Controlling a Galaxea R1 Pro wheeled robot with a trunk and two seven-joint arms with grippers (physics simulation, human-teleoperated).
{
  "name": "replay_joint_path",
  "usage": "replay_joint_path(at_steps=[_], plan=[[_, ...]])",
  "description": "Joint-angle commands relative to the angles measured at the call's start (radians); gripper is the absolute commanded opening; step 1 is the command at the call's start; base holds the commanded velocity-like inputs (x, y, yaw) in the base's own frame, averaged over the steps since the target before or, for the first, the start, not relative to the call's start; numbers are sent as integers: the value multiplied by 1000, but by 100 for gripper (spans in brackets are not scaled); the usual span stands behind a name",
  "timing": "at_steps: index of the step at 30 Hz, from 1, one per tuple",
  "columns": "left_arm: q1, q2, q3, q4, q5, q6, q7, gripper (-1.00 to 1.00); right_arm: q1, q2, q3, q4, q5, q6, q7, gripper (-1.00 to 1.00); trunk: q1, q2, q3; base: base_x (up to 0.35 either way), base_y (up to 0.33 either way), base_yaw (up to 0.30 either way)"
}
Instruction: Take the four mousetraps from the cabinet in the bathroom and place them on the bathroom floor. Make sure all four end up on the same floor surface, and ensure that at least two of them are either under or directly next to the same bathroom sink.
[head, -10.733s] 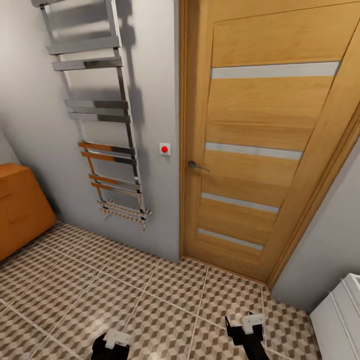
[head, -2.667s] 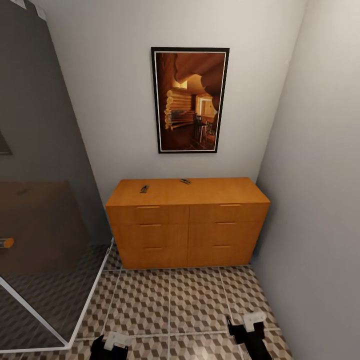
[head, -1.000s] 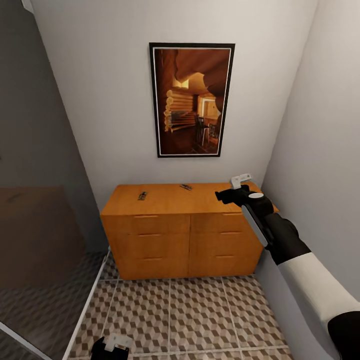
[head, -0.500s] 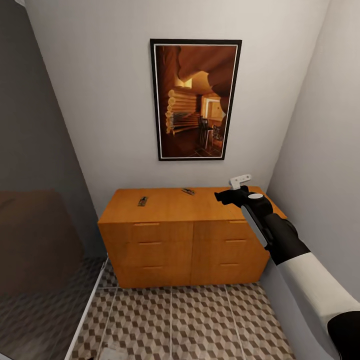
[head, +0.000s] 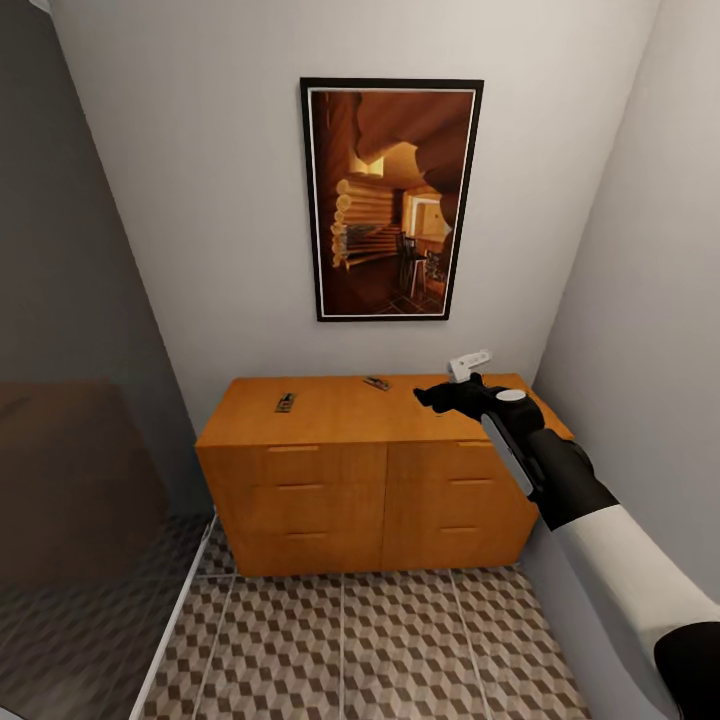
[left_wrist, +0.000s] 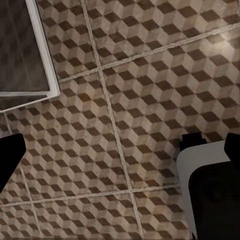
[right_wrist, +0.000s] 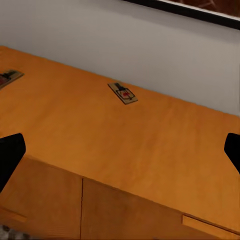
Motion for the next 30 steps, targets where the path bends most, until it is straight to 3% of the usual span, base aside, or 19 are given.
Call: replay_joint_path(at_steps=[1,6,10,16,30], plan=[[-1,1,-8,3,8,-6,0,100,-1,0,2,7,-7,0,4,100,1,-2,-2,0,0,0],[2,4,-8,3,7,-5,-1,100,-1,1,2,102,-4,-82,26,100,1,-2,-2,0,0,0],[3,3,-8,3,7,-5,-15,100,-1,-8,0,192,-5,-190,45,100,1,-2,-2,0,0,0],[3,4,-8,3,7,-5,-18,100,-1,-30,-1,207,-8,-208,131,100,1,-2,-2,0,0,0],[3,4,-8,3,7,-5,-18,100,-1,-31,-1,210,-8,-210,152,100,1,-2,-2,3,0,0]])
